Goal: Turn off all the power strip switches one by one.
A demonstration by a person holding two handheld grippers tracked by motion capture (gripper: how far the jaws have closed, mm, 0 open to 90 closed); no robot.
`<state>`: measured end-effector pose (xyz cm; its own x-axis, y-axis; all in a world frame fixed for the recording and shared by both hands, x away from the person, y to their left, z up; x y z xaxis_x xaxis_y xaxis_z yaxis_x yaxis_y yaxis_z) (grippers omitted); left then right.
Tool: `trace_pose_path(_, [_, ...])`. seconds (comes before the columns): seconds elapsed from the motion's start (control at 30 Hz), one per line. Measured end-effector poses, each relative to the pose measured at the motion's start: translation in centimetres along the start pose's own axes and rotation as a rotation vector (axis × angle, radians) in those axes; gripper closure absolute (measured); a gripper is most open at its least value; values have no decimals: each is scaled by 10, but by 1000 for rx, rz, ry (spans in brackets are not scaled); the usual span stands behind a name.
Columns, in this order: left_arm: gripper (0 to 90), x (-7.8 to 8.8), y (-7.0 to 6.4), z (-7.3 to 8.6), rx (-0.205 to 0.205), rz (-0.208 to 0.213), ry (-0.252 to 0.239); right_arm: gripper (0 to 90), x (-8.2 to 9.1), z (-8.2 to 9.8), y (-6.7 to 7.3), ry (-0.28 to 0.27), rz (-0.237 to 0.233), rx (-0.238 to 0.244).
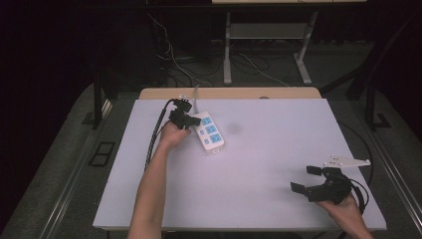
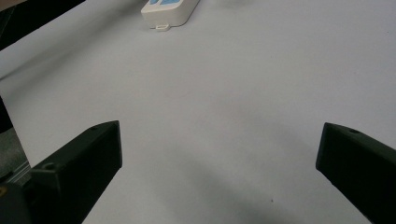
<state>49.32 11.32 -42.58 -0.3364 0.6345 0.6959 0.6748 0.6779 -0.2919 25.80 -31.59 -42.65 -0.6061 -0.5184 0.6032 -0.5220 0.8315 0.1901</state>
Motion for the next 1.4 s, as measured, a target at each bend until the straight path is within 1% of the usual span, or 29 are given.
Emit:
trace_pose_path(0.07, [895, 0, -1, -1, -10, -6, 0, 3, 0, 0, 0, 2, 0, 0])
trace_pose_path(0.1, [895, 2, -2, -2, -11, -1, -17, 3, 0, 0, 0, 1, 0, 3])
trace_pose_path(0.17, [895, 7, -2, -3, -23, -27, -8, 3, 0, 0, 0, 0, 0, 3])
trace_pose_path(0.2, [895, 10, -1, -3, -21, -30, -11, 3, 0, 0, -1, -2, 0, 3])
trace_pose_path(0.3, [895, 20, -1, -1, -14, -24, -43, 3, 1, 0, -1, -5, 1, -1])
trace_pose_path(0.43, [894, 30, -6, 1, -26, -13, -72, 3, 1, 0, -2, -3, 4, -2])
trace_pose_path(0.53, [890, 40, -10, 3, -23, -1, -119, 3, 1, 0, -2, -6, 4, -2])
trace_pose_path(0.6, [827, 47, -14, 4, -29, 2, -143, 3, 2, 0, -2, -8, 4, -2])
trace_pose_path(0.63, [793, 50, -16, 5, -37, 3, -147, 3, 2, 0, -2, -7, 4, -2])
trace_pose_path(0.73, [672, 58, -22, 7, -42, 17, -151, 3, 1, 0, -2, -6, 3, -1])
trace_pose_path(0.83, [530, 68, -26, 11, -31, 47, -186, 3, 1, -1, -1, -4, 2, 1])
trace_pose_path(0.87, [480, 71, -28, 13, -28, 63, -191, 3, 1, -1, -1, -6, 2, 0])
trace_pose_path(0.9, [434, 73, -29, 15, -33, 70, -189, 3, 1, -1, -1, -6, 2, 0])
trace_pose_path(0.97, [328, 77, -33, 18, -57, 87, -175, 3, 2, -1, 0, -7, 1, 0])
trace_pose_path(1.0, [273, 79, -35, 20, -59, 95, -180, 3, 2, -1, 0, -7, 1, 0])
trace_pose_path(1.07, [200, 83, -38, 24, -51, 109, -189, 3, 1, -1, 0, -7, 1, 1])
trace_pose_path(1.1, [157, 84, -40, 26, -55, 105, -186, 3, 1, -1, 0, -5, 1, 1])
trace_pose_path(1.2, [81, 88, -46, 33, -60, 119, -190, 3, 0, -1, 0, -1, 1, 6])
trace_pose_path(1.3, [19, 90, -53, 41, -59, 115, -186, 3, 0, -1, 1, -5, -1, 5])
trace_pose_path(1.4, [0, 93, -59, 49, -71, 109, -185, 3, 0, -1, 1, -8, -1, 5])
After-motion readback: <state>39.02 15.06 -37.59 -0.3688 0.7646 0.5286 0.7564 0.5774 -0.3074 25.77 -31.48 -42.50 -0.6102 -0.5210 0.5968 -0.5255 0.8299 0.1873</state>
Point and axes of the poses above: each handheld gripper's, and its own axes: x roughly backward along the jaws, z roughly out of its underside, y roughly to its left, the point moved 1 cm from there along -x, roughly forward along the jaws, and after that the axes turned 10 degrees about z, right-handed, at the moved point
